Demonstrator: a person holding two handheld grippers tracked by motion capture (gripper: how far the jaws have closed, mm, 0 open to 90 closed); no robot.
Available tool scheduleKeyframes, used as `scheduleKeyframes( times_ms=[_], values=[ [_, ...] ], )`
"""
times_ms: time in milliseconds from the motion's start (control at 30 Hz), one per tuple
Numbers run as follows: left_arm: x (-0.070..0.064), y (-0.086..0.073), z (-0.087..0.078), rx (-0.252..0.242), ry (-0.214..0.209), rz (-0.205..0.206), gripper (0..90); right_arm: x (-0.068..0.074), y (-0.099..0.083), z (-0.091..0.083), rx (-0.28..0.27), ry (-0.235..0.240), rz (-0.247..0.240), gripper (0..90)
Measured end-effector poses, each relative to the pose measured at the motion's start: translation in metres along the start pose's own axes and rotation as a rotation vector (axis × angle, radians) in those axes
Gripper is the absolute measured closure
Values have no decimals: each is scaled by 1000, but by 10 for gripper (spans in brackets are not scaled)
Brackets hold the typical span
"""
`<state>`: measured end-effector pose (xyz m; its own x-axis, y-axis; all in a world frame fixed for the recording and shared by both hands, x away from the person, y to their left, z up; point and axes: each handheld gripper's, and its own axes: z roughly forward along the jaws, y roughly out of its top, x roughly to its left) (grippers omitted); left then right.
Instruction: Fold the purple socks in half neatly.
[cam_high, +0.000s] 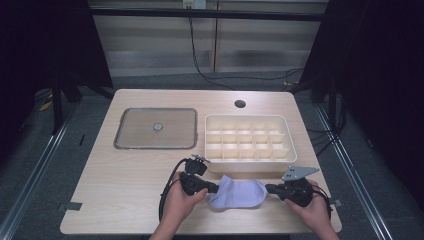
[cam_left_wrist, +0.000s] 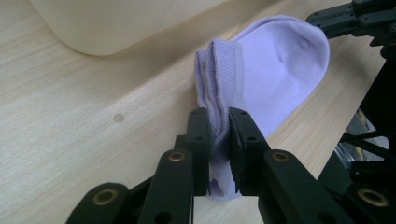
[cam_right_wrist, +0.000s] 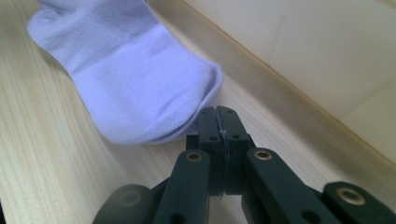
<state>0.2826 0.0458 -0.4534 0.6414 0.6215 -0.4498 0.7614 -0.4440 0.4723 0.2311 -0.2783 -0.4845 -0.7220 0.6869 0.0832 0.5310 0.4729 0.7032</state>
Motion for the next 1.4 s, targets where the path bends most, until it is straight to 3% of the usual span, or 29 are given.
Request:
scheduleKeyframes(
  times_ms=[433,500,633,933,1000,1033,1133,1267,1333,1400],
  values=[
    [-5,3,-3,-23,-27,-23,791,3,3,3,12,11,-8,892],
    [-3,3,-5,-14,-30,-13,790,2,3,4,20,2,-2,892],
    [3,2,-8,-18,-18,-31,790,-1,1,5,32,-9,5,892],
    [-1,3,-10,-44,-34,-53,787,5,8,16,34,17,-25,888],
    [-1,3,-11,-40,-31,-42,787,6,9,16,32,19,-25,888],
    [-2,3,-11,-47,-30,-57,787,6,11,17,28,31,-30,888],
    [0,4,-14,-40,-29,-43,787,9,12,20,36,40,-31,887],
    [-4,5,-14,-55,-31,-64,787,13,16,23,34,48,-47,887],
    [-5,5,-15,-41,-26,-40,786,14,17,24,34,51,-51,887],
    [-6,6,-14,-41,-29,-42,786,16,18,26,39,61,-56,887]
  ],
)
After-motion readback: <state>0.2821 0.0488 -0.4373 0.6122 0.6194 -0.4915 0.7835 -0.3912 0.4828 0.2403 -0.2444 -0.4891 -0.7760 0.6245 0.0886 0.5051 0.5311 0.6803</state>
